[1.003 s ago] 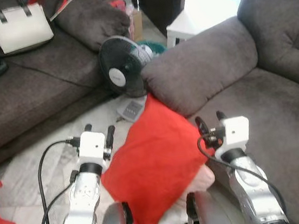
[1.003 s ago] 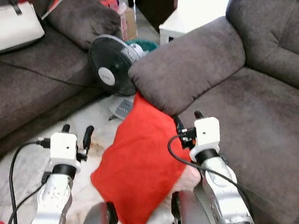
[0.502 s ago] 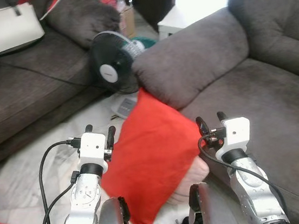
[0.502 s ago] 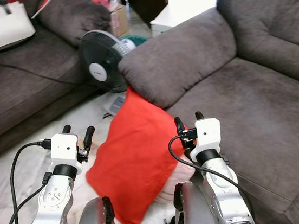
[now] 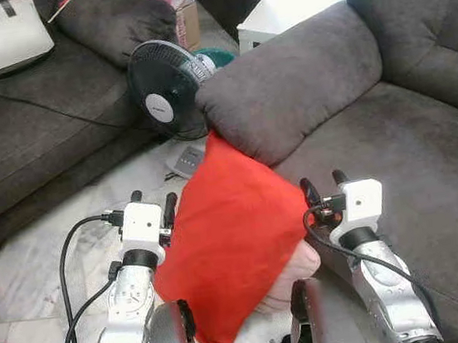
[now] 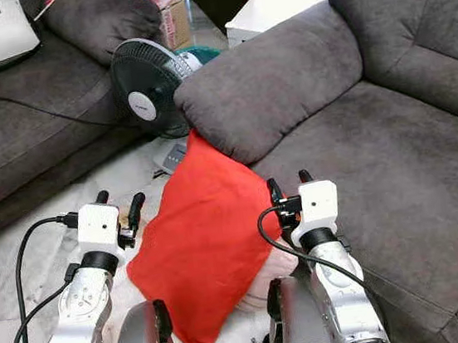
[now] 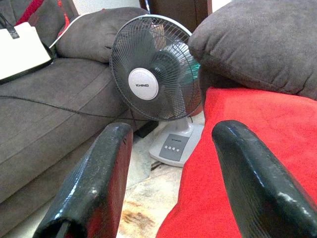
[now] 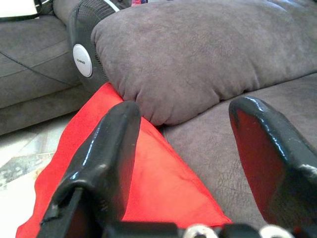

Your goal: Move the pillow to the sofa from floor

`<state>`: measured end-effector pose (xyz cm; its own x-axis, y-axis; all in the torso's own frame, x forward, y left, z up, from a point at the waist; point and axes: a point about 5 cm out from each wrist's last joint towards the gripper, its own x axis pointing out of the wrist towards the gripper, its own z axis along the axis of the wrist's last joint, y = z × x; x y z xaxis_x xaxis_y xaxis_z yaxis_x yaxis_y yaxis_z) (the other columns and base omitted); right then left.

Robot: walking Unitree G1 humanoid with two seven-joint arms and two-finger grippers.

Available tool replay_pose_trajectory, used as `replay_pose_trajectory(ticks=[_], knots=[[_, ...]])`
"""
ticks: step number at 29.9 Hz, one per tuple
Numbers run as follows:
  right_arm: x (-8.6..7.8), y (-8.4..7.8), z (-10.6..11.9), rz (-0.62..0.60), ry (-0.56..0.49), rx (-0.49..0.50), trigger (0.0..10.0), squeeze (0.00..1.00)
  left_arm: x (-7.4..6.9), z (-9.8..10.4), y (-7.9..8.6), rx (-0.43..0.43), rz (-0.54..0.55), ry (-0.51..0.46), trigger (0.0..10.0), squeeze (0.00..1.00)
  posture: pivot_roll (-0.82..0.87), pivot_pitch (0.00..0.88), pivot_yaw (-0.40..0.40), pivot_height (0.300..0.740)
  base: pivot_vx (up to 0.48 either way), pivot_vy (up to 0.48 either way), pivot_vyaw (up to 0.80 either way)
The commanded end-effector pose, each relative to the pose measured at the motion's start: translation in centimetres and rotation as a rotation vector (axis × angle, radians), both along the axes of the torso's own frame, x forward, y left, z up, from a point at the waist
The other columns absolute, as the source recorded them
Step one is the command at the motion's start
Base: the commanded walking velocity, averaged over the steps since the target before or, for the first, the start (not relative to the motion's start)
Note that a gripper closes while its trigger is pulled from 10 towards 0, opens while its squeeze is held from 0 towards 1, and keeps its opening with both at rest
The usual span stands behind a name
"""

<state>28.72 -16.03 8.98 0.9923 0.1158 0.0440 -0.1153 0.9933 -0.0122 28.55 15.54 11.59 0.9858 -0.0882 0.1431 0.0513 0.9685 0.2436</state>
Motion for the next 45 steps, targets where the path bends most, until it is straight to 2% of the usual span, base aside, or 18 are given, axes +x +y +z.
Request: replay_pose_trajectory(ticks=[1,7,24,34,45], knots=[[-0.07,-0.05,-0.5,-0.003,0.03,0.001,10.0,0.0,0.02,-0.14,0.09,-0.004,0.0,0.013,10.0,0.0,0.14,0.113,-0.018,0.559,0.0,0.0,0.0],[-0.02,0.06,-0.48,0.001,0.027,-0.003,10.0,0.0,0.05,-0.12,0.05,-0.004,-0.001,0.012,10.0,0.0,0.14,0.11,-0.018,0.547,0.0,0.0,0.0],[-0.04,0.06,-0.71,0.001,0.046,-0.008,10.0,0.0,0.06,-0.12,-0.07,-0.005,-0.001,0.014,10.0,0.0,0.15,0.123,-0.021,0.547,0.0,0.0,0.0],[0.01,0.34,-0.68,0.013,0.04,-0.02,10.0,0.0,0.12,-0.09,0.01,-0.004,0.001,0.013,10.0,0.0,0.15,0.124,-0.02,0.478,0.0,0.0,0.0],[-0.13,0.15,-0.63,0.009,0.031,-0.016,10.0,0.0,0.12,-0.07,0.02,-0.006,0.004,0.013,10.0,0.0,0.15,0.128,-0.02,0.478,0.0,0.0,0.0]])
